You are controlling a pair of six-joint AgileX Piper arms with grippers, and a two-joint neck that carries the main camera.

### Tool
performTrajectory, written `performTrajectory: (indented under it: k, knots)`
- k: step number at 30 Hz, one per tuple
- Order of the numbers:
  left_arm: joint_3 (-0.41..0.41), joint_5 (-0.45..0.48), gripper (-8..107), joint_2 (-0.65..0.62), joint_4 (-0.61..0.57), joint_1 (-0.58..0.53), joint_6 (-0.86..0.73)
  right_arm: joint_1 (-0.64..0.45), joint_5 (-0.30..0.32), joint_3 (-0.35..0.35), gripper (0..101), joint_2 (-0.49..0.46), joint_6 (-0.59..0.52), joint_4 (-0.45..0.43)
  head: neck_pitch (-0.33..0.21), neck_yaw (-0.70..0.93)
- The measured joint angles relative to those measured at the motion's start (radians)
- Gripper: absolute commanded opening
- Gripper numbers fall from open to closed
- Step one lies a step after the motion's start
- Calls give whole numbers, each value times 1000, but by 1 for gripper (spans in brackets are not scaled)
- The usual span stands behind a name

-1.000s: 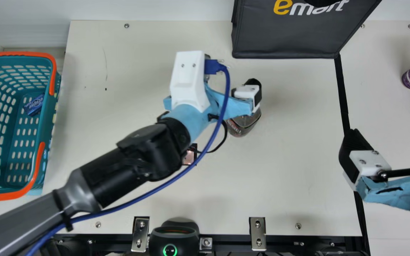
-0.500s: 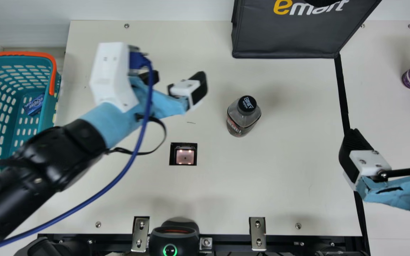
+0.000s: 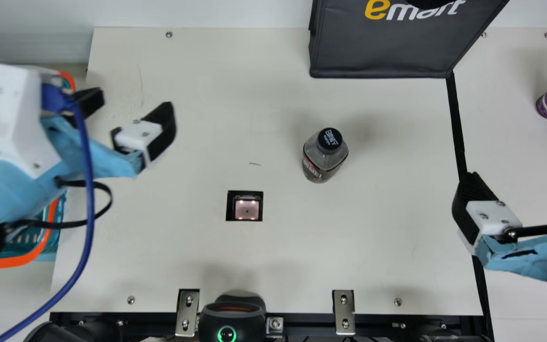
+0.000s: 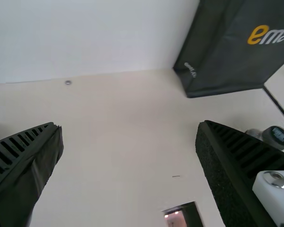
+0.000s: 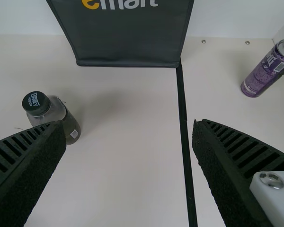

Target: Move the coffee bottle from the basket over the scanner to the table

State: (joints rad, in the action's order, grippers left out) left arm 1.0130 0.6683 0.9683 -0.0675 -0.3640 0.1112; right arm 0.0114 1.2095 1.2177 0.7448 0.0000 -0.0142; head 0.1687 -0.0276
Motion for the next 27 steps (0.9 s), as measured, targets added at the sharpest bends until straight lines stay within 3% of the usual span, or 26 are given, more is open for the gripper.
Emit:
performTrajectory:
  k: [15, 21, 27]
  knots:
    - [38, 115, 90, -119, -182, 388, -287, 0, 0, 0, 95, 0, 0, 0, 0, 0]
    - [38, 115, 90, -119, -187, 413, -287, 17, -8, -6, 95, 14, 0, 6, -2, -2]
    - [38, 115, 90, -119, -187, 413, -287, 80, -68, -50, 95, 69, -51, 46, -2, 0]
